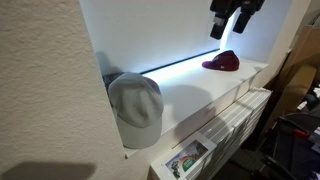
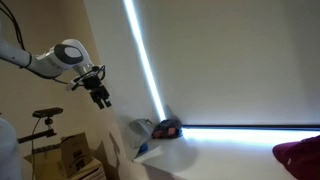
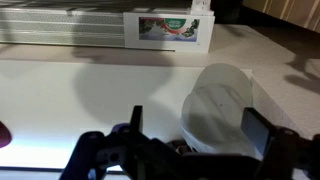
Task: Move the gray hat to the right
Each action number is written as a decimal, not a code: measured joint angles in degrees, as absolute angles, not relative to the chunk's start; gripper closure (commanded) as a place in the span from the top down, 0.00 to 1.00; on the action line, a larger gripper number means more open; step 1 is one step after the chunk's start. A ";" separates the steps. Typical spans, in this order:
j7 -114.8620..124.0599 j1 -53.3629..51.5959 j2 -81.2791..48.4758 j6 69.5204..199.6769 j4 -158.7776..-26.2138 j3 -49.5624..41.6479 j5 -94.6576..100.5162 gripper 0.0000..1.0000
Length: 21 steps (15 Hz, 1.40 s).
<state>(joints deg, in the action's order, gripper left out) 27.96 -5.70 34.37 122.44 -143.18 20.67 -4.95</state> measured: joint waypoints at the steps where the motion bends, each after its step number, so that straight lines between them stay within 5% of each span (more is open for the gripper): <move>1: 27.96 -5.70 34.37 122.44 -143.18 20.67 -4.95 1.00; 11: 16.37 -8.19 25.60 126.24 -125.33 18.63 -3.15 1.00; 21: -6.78 -12.02 9.13 127.21 -125.82 10.40 -10.65 1.00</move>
<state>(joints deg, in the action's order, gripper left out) -6.78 -12.02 9.13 127.21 -125.82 10.40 -10.65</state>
